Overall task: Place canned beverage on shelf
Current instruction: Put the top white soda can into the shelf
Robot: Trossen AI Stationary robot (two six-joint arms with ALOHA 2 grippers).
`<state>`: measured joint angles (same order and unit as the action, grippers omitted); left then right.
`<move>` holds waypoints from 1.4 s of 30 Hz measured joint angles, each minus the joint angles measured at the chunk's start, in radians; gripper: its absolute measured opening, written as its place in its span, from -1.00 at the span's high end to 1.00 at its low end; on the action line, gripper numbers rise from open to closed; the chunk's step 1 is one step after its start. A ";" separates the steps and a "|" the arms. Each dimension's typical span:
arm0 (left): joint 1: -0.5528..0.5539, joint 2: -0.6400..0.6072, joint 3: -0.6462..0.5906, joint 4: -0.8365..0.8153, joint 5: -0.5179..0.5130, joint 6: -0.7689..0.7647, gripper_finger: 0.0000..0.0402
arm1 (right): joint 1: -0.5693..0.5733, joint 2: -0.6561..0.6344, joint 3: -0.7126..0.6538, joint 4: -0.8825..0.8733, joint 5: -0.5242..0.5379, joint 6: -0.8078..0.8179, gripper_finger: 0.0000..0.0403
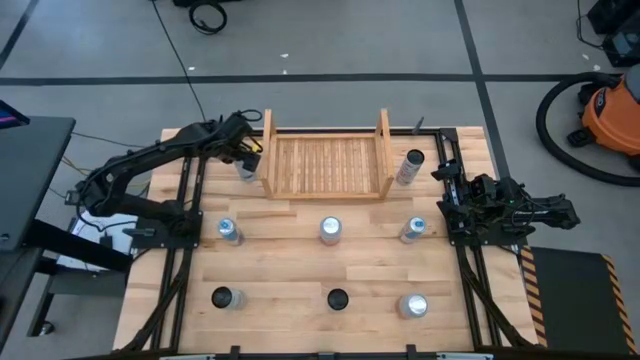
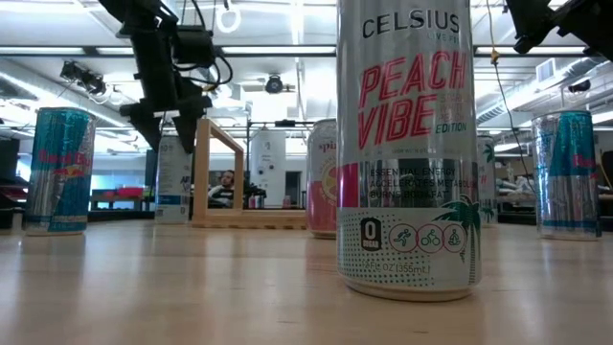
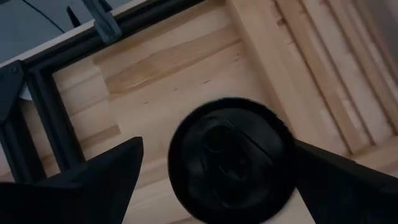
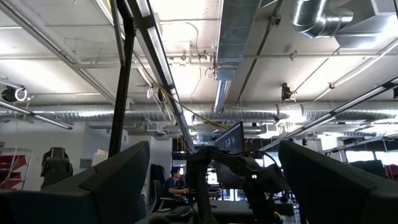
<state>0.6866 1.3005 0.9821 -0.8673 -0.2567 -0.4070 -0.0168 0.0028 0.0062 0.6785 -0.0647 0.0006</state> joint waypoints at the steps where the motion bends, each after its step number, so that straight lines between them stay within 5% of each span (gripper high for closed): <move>1: 0.002 0.012 0.000 0.001 0.001 0.000 -0.94 | 0.000 0.000 0.000 0.000 0.000 0.000 -0.82; 14: 0.003 0.039 0.000 0.004 0.000 0.077 -0.90 | 0.000 0.000 0.000 0.000 0.000 0.000 -0.82; 26: 0.003 0.039 0.002 0.004 0.025 0.141 -0.29 | 0.000 0.000 0.000 0.000 0.000 0.000 -0.82; 42: 0.003 0.038 0.002 0.001 0.048 0.163 -0.34 | 0.000 0.000 0.000 0.000 0.000 0.000 -0.82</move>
<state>0.6891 1.3384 0.9836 -0.8665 -0.2088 -0.2436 -0.0170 0.0026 0.0062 0.6786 -0.0647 0.0006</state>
